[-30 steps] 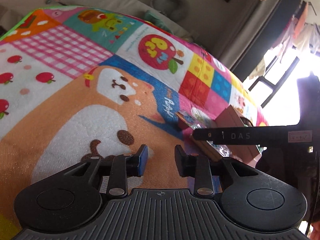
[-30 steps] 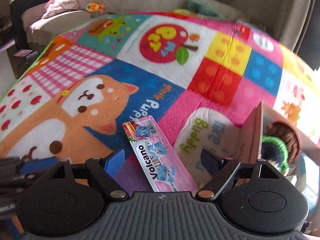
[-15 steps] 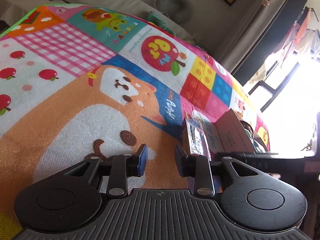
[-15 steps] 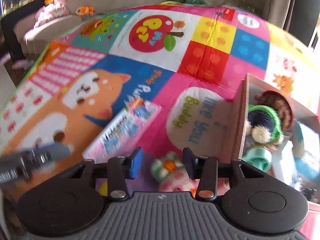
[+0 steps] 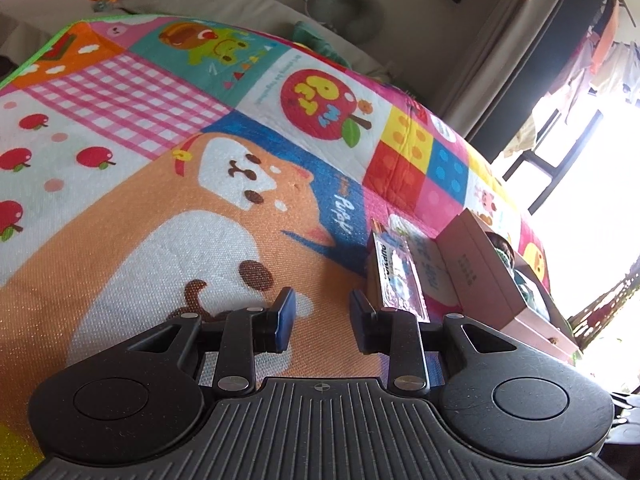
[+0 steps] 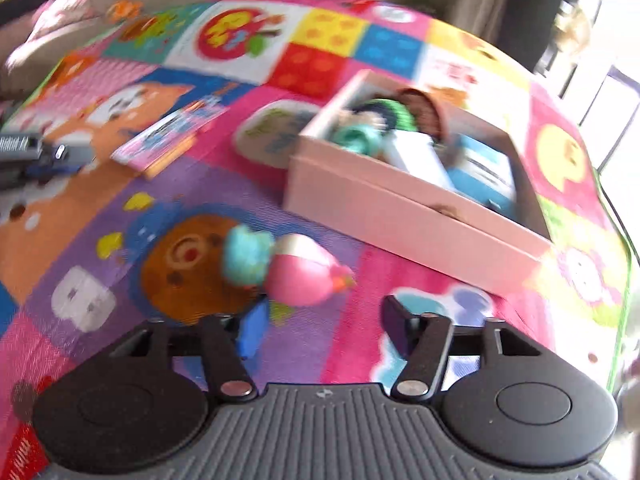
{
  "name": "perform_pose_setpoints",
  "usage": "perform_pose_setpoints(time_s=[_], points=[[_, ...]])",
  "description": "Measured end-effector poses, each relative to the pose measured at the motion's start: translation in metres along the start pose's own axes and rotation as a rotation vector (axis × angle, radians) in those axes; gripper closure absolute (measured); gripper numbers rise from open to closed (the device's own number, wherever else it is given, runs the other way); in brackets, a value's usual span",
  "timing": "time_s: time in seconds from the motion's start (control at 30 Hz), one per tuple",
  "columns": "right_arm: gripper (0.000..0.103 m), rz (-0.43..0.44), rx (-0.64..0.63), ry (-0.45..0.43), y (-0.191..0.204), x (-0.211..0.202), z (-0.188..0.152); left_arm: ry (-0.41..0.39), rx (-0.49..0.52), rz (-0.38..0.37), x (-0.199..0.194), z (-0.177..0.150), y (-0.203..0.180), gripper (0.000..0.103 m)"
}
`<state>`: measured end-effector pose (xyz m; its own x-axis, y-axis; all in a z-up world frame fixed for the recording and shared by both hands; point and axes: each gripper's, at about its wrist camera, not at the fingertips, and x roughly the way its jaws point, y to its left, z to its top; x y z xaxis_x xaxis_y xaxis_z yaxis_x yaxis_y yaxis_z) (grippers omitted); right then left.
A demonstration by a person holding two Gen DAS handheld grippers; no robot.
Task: Organize objects
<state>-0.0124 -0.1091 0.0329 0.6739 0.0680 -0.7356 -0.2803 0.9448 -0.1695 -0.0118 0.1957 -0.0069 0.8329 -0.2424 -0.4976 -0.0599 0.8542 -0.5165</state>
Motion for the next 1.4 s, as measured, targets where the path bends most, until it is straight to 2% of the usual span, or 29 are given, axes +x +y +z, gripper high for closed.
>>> perform_pose_setpoints(time_s=[0.07,0.23,0.37,0.6,0.7,0.77,0.83,0.87,0.9,0.97,1.03,1.07,1.13,1.2,1.27,1.33,1.4], points=[[0.023,-0.01,0.059,-0.033,-0.011,-0.006,-0.002,0.01,0.025,0.019,-0.001,0.0,-0.004,0.071],[0.014,-0.023,0.132,-0.12,-0.03,-0.019,-0.009,0.057,0.064,0.05,-0.001,0.007,-0.016,0.07],[0.003,-0.027,0.202,-0.15,-0.049,-0.021,-0.019,0.048,0.121,0.046,-0.004,0.013,-0.037,0.07],[0.002,-0.002,0.331,-0.113,-0.067,-0.009,-0.048,0.094,0.238,0.07,0.005,0.012,-0.068,0.07],[0.0,0.007,0.373,-0.11,-0.073,-0.008,-0.056,0.167,0.305,0.055,0.015,0.001,-0.076,0.07],[0.0,-0.01,0.4,-0.113,-0.077,-0.008,-0.06,0.243,0.374,0.03,0.021,-0.013,-0.085,0.069],[0.0,-0.027,0.433,-0.126,-0.083,-0.009,-0.063,0.233,0.504,0.035,0.019,-0.029,-0.099,0.061],[0.0,-0.032,0.446,-0.131,-0.085,-0.009,-0.064,0.234,0.564,0.036,0.018,-0.037,-0.107,0.051],[0.0,-0.037,0.457,-0.133,-0.088,-0.009,-0.065,0.246,0.604,0.028,0.018,-0.043,-0.113,0.046],[0.0,-0.039,0.482,-0.135,-0.091,-0.008,-0.068,0.272,0.654,0.008,0.02,-0.052,-0.124,0.022],[0.0,-0.026,0.5,-0.123,-0.094,-0.005,-0.069,0.293,0.684,0.001,0.024,-0.059,-0.132,0.01],[0.0,-0.02,0.504,-0.12,-0.095,-0.004,-0.069,0.298,0.693,0.003,0.026,-0.061,-0.134,0.006],[0.0,-0.014,0.506,-0.123,-0.096,-0.004,-0.069,0.298,0.68,0.009,0.029,-0.061,-0.136,0.006],[0.0,-0.011,0.508,-0.123,-0.096,-0.004,-0.07,0.292,0.61,-0.012,0.027,-0.051,-0.133,0.009],[0.0,-0.009,0.503,-0.12,-0.095,-0.003,-0.07,0.228,0.532,-0.026,0.018,-0.034,-0.13,0.02],[0.0,-0.008,0.498,-0.117,-0.095,-0.003,-0.07,0.118,0.485,0.029,0.012,-0.014,-0.131,0.021],[0.0,-0.018,0.486,-0.112,-0.093,-0.002,-0.068,0.065,0.464,0.09,0.019,0.003,-0.129,0.021]])
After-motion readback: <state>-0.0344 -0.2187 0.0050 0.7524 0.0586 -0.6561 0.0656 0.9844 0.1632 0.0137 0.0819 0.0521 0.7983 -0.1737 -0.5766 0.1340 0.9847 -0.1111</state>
